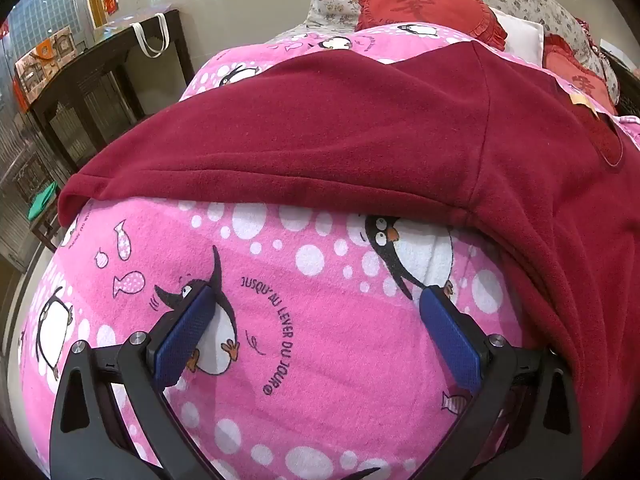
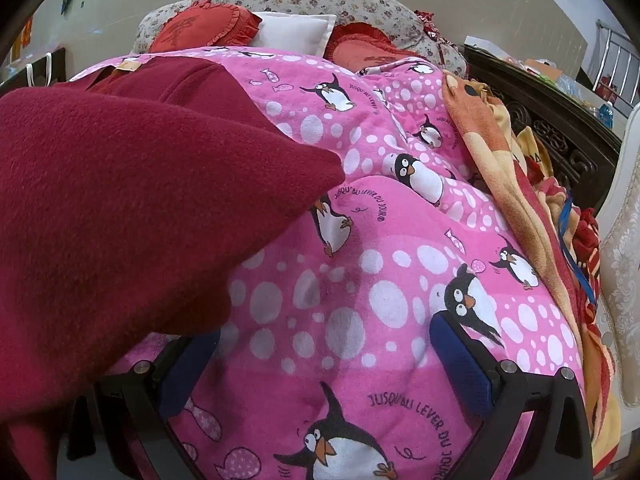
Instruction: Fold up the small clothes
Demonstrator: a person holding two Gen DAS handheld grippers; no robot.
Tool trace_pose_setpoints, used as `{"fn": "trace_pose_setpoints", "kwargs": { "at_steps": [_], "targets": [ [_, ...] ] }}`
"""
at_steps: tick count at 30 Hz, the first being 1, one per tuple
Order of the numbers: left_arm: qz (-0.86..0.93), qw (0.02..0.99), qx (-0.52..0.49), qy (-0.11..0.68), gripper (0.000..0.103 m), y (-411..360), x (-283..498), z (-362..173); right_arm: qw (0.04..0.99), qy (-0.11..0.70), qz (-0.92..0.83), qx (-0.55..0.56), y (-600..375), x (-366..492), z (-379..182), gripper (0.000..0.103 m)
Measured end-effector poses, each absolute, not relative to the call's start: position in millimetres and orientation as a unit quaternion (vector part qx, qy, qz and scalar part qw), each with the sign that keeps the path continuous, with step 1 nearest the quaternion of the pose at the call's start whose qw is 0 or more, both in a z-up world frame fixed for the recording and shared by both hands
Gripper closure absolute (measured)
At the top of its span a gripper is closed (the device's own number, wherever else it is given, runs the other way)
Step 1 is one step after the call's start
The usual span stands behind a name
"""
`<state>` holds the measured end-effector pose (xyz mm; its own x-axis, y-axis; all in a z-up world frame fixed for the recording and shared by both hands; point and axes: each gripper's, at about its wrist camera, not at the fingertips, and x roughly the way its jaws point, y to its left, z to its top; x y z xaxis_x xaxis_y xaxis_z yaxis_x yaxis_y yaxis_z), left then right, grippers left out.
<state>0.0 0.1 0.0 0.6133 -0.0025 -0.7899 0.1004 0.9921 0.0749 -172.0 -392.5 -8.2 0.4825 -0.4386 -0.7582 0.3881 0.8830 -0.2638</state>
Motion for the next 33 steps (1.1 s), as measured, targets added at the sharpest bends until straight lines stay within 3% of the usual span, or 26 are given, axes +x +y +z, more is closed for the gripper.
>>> {"fn": "trace_pose_setpoints", "kwargs": {
  "at_steps": [20, 28, 33],
  "targets": [
    [-0.061, 0.871, 0.072, 0.482, 0.001, 2.7, 0.1, 3.8, 0.86, 0.448, -0.241, -0.029, -391.9, -171.4, -9.1, 0.0],
    [-0.056, 0.884, 0.05, 0.461, 0.001, 17.8, -22.1, 48.6, 0.848, 0.482, -0.219, -0.009, -390.4, -181.2, -7.5, 0.001],
    [-0.081, 0.891, 0.054, 0.443, 0.001, 10.0, -30.5, 81.4, 0.854, 0.472, -0.211, 0.052, -391.3, -211.9, 37.0, 0.001]
  ]
}}
